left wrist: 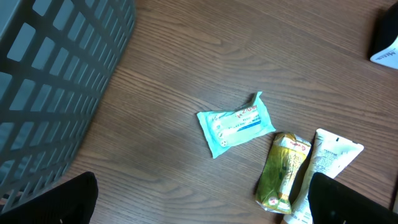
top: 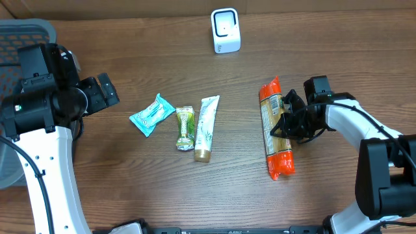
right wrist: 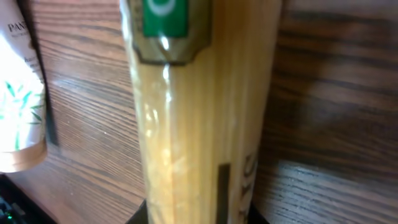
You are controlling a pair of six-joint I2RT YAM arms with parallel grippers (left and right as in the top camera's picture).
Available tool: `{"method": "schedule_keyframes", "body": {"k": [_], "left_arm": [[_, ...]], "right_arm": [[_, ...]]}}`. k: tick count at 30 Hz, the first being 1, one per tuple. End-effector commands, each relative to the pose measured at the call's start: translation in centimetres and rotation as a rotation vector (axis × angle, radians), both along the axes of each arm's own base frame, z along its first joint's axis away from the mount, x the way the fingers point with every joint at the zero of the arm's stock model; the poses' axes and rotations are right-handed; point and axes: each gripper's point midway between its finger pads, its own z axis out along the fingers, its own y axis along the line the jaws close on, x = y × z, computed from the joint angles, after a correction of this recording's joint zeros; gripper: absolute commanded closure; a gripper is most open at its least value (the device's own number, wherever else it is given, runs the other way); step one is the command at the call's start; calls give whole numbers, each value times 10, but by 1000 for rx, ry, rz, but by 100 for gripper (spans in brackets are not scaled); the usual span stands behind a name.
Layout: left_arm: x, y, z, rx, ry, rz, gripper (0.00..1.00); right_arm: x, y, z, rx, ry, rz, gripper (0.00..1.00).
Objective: Scan the item barcode
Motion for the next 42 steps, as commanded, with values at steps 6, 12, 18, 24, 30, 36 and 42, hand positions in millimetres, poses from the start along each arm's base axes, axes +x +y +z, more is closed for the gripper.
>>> {"method": "schedule_keyframes", "body": {"k": [6,12,18,24,30,36,42], "left_arm": [[1,1,7,12,-20,-15,0],[1,1,7,12,-20,-15,0],[1,1,7,12,-20,-15,1],[1,1,7,12,-20,-15,1],[1,1,7,12,-20,-15,0],[1,1,7,12,-20,-15,1],[1,1,7,12,-20,-15,0]], "right_arm": [[34,8,36,44,-96,7,96],[47,28,77,179,-147,54,96],[49,57,143,415,-257,173,96],[37,71,208,579,-373,280,96],[28,70,238,579,-450,303,96],[19,70,254,578,-492,315,96],[26,65,243,483,-448,250,97]]}}
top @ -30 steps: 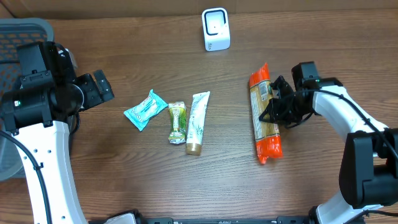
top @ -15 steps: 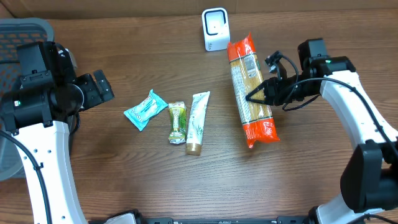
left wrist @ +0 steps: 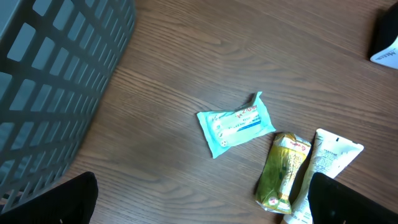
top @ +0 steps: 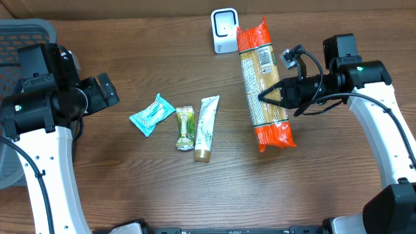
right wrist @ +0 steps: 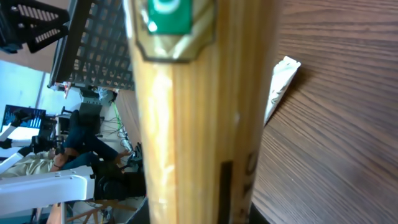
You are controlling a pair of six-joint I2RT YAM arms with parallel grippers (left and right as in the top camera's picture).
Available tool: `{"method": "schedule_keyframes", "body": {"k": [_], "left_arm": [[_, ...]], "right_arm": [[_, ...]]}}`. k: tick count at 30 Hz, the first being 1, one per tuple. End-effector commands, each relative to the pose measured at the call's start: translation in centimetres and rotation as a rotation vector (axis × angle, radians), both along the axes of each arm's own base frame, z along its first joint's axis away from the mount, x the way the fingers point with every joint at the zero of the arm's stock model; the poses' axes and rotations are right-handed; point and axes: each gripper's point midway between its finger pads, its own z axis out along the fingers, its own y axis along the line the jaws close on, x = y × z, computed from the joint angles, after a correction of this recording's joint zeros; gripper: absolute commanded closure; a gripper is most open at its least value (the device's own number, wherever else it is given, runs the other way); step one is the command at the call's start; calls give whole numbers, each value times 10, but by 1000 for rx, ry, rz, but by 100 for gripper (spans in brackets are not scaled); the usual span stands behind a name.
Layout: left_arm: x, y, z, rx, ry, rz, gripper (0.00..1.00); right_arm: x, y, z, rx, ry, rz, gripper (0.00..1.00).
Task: Scan the item barcode
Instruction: 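Carry the spaghetti pack to the white scanner and hold it there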
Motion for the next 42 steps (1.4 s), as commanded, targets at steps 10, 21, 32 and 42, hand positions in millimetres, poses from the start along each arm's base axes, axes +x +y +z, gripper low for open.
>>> {"method": "schedule_keyframes", "body": {"k": [10,21,32,42], "left_arm": [[1,1,7,12,-20,-15,0],[1,1,7,12,-20,-15,0],[1,1,7,12,-20,-15,0],[1,1,7,12,-20,-15,1]], "right_arm": [[45,5,80,-345,-284,-241,97],[139,-12,93,-810,-629,-543,96],[252,-30,18,-1364,-903,-605,96],[299,-22,-39,-1641,-1070,-433,96]]}}
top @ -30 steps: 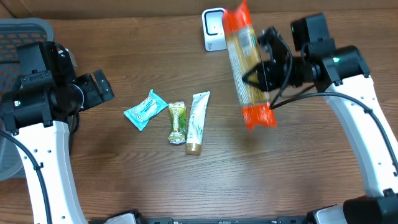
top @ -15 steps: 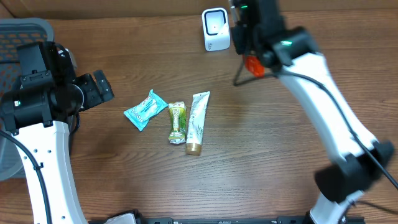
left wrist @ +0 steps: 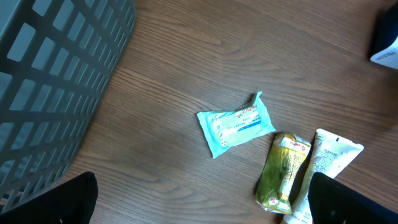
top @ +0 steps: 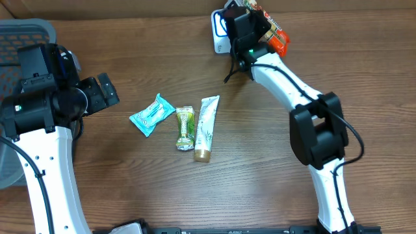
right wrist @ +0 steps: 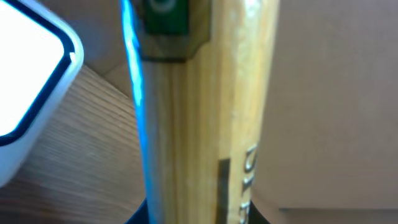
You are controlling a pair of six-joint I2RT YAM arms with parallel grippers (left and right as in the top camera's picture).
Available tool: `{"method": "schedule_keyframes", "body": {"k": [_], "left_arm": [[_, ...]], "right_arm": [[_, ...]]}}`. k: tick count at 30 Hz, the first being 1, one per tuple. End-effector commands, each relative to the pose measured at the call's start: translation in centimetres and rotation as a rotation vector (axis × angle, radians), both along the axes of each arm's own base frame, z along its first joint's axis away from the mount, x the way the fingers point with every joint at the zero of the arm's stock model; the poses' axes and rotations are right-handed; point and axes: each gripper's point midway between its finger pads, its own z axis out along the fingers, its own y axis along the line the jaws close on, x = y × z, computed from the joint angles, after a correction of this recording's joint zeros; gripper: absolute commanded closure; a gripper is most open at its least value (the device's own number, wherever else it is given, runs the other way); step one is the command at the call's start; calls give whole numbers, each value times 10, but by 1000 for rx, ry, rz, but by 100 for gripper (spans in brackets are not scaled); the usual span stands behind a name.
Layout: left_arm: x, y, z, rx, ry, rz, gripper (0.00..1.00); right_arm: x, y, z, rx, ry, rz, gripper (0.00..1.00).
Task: Scan the item barcode
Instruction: 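Carry the spaghetti pack to the white scanner and hold it there, then move the spaghetti pack right and lower it onto the table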
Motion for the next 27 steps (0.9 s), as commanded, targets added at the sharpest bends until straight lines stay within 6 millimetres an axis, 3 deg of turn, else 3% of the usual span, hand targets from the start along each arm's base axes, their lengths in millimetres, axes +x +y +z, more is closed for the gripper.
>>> {"method": "schedule_keyframes", "body": {"k": [1,20,27], "left_arm": [[1,1,7,12,-20,-15,0],[1,1,7,12,-20,-15,0],[1,1,7,12,-20,-15,1]], "right_arm": [[9,-12,27,-169,-70,-53,96],[9,-9,16,-179,-56,-52,97],[-1,15,30,-157,-90,-36,97]]}}
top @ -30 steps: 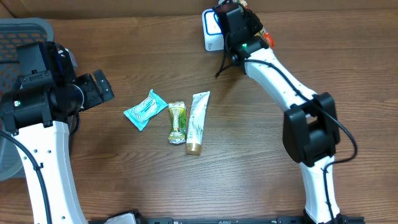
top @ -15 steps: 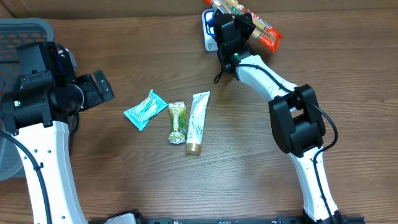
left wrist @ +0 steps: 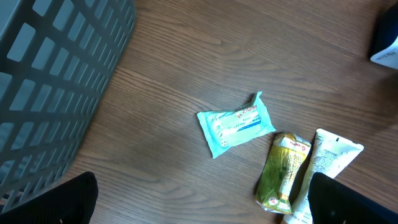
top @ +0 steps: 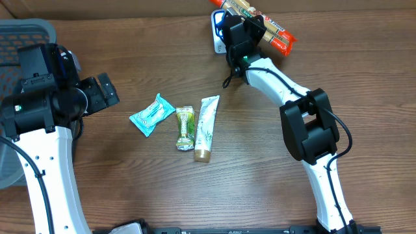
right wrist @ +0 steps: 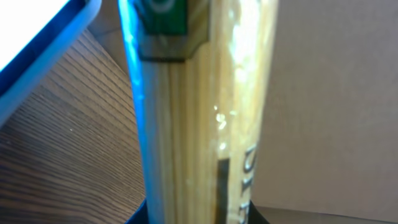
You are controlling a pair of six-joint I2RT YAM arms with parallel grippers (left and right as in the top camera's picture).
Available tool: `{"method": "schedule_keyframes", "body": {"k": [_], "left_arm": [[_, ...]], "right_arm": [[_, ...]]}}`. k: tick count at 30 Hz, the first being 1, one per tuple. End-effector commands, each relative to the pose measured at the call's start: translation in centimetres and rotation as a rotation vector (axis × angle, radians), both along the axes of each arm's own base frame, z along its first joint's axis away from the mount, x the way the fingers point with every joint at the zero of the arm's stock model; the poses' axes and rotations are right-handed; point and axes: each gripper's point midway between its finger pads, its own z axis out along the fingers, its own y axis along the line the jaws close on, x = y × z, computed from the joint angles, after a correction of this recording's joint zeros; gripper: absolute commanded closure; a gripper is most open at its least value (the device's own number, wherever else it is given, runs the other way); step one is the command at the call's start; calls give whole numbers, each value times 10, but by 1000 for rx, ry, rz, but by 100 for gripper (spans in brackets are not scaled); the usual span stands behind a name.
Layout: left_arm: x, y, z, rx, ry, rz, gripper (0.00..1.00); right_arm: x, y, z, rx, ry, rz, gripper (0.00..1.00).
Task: Scan the item barcode
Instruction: 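Move the spaghetti pack right and lower it onto the table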
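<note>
The long spaghetti packet (top: 265, 25), clear with orange ends, is held off the table at the far edge, my right gripper (top: 246, 31) shut on it. It lies slanted beside and above the white scanner (top: 219, 28), which the gripper mostly hides. In the right wrist view the packet (right wrist: 199, 106) fills the middle, with blue light along its left side, and the scanner (right wrist: 34, 34) shows at top left. Only dark bits of my right gripper (right wrist: 199, 214) show at the bottom edge. My left gripper (top: 99, 94) hangs open at the left, far from both.
A teal sachet (top: 151, 114), a green packet (top: 185, 128) and a white tube (top: 206, 127) lie side by side mid-table. A grey mesh basket (top: 19, 39) stands at the far left. In the left wrist view my left gripper (left wrist: 202, 208) is above bare wood near the sachet (left wrist: 236, 123).
My right gripper has turned slightly with the packet, so more of its length shows slanted behind the scanner. The scanner has slid toward the right wrist view's top left corner. The left arm is unmoved.
The spaghetti packet first lay on the table at the right with my right gripper shut on it. Then it was held in the air right of the scanner. Then it was up against the scanner at the far edge, where it still is, slightly turned.
</note>
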Motion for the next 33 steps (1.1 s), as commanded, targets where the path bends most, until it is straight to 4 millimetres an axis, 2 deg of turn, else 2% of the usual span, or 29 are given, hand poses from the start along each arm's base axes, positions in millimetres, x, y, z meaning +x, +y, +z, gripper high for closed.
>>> {"method": "schedule_keyframes", "body": {"k": [1,7,13,16,19,22,26,28,30,33], "left_arm": [[1,1,7,12,-20,-15,0],[1,1,7,12,-20,-15,0],[1,1,7,12,-20,-15,1],[1,1,7,12,-20,-15,0],[1,1,7,12,-20,-15,1],[1,1,7,12,-20,-15,1],[1,1,7,12,-20,-15,0],[1,1,7,12,-20,-15,0],[1,1,7,12,-20,-15,0],[1,1,7,12,-20,-15,1]], "right_arm": [[-8,21,67,98,-159,-20,96],[-29,15,127,232,-230,-44,97],[-77,14,167,492,-90,41,96],[-108,9,182,757,10,63,96],[-134,-5,187,1072,132,14,96],[-149,-36,176,1337,217,-174,96],[-161,-108,142,1649,194,-671,96],[-168,-143,119,1742,123,-924,96],[-174,-171,97,1794,61,-1102,96],[-184,-204,61,1826,-18,-1303,96]]}}
